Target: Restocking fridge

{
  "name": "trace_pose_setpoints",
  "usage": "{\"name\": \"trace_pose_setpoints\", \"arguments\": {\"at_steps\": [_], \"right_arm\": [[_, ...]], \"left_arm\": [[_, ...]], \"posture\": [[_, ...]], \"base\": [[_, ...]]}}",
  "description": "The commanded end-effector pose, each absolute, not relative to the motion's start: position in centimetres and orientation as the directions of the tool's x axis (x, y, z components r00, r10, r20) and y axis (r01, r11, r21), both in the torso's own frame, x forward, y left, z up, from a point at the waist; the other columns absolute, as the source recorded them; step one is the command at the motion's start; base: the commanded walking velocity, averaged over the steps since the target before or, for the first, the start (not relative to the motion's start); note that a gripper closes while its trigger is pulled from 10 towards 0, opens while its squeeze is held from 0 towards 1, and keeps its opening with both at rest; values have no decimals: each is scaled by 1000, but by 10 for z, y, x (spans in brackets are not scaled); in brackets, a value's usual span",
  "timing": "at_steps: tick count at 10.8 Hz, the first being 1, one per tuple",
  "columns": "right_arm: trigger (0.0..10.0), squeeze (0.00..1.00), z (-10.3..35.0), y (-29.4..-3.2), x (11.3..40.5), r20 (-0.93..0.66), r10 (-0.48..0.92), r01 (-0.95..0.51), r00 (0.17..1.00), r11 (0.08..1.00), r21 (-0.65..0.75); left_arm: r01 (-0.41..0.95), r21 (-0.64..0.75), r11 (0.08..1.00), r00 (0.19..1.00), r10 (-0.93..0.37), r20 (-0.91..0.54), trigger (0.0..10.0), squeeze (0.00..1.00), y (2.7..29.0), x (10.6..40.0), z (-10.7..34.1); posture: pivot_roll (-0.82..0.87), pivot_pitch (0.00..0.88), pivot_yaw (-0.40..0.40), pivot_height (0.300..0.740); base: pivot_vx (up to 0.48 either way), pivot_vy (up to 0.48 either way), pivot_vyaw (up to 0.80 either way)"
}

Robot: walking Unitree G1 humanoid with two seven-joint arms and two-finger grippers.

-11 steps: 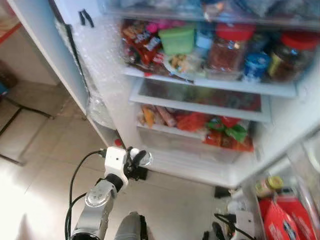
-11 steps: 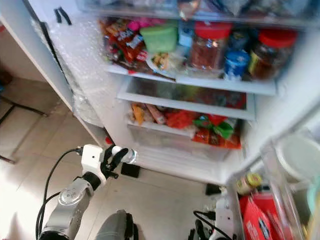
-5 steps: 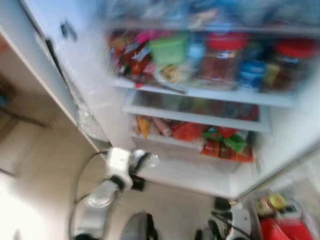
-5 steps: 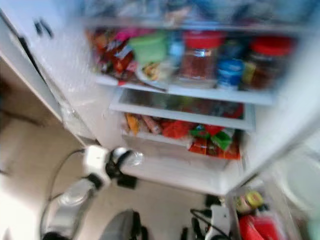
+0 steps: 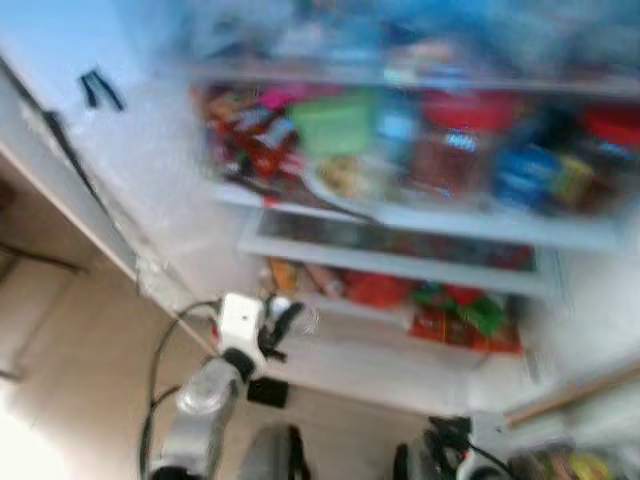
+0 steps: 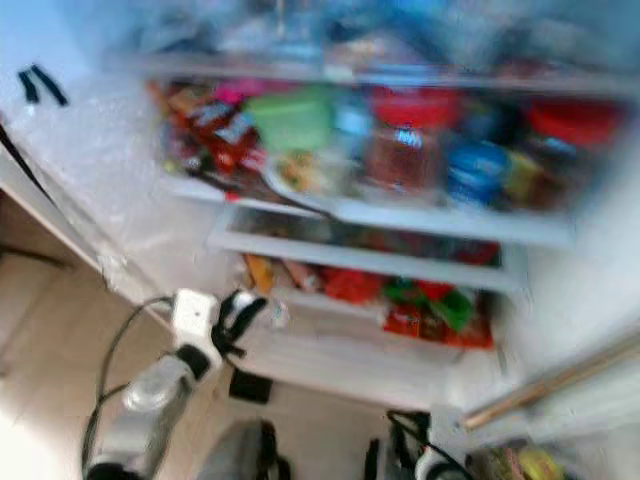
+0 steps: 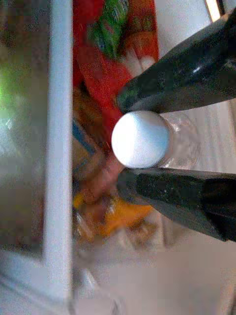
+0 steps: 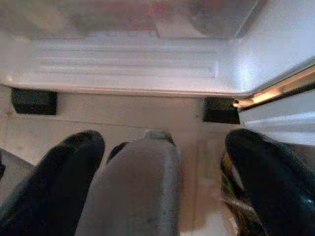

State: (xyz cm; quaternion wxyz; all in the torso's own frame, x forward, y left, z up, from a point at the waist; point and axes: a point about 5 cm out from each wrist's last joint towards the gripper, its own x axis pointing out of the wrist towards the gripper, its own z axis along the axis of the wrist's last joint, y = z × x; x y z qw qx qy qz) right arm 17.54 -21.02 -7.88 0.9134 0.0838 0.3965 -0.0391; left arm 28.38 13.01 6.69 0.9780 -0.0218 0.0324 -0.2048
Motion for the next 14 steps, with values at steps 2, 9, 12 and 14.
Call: {"name": "trace_pose_setpoints", "arguments": {"at_steps": [2,9,12,14], "right_arm": [[10000,0,-93,-205,148,-800,10,166,599,977,136],[10000,0,-93,-205,148,-798,8,171,603,975,139],[10000,0,-93,-204,148,-795,4,178,607,974,140],[10000,0,-93,-205,147,-793,2,180,609,974,140]], "left_arm": [[406,-51,912,912,-408,-31,10000,0,130,283,71],[596,393,701,763,-646,-4,10000,0,104,299,99],[527,623,578,743,-670,-7,10000,0,104,316,114],[444,700,559,723,-685,88,10000,0,99,326,135]], "posture": [[80,198,89,650],[76,209,90,650],[72,213,91,650],[67,216,91,650]], "base": [[0,0,0],[0,0,0],[0,0,0],[0,0,0]]}}
